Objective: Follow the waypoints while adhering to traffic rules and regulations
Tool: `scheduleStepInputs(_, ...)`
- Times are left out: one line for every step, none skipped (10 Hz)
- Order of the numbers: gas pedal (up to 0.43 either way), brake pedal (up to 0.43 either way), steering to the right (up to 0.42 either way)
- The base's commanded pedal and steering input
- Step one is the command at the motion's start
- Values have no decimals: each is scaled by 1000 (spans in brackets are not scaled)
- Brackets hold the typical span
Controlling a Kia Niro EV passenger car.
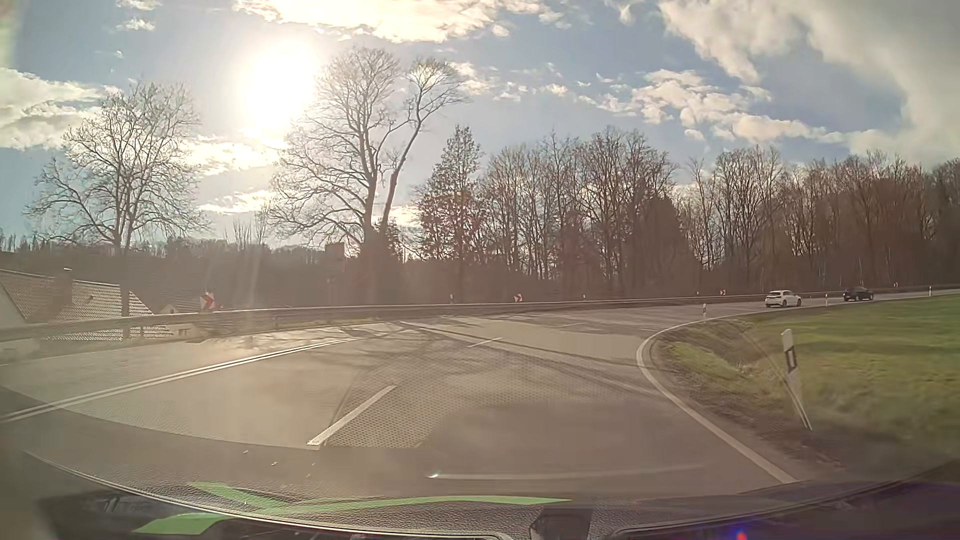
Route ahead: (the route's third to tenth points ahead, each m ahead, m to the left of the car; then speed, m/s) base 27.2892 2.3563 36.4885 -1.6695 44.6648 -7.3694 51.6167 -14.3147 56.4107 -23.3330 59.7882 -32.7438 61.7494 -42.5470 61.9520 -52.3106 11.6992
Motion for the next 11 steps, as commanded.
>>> scheduleStepInputs(87, 0, 36)
scheduleStepInputs(87, 0, 38)
scheduleStepInputs(87, 0, 40)
scheduleStepInputs(87, 0, 42)
scheduleStepInputs(87, 0, 45)
scheduleStepInputs(87, 0, 48)
scheduleStepInputs(87, 0, 52)
scheduleStepInputs(87, 0, 55)
scheduleStepInputs(79, 0, 59)
scheduleStepInputs(79, 0, 63)
scheduleStepInputs(79, 0, 67)
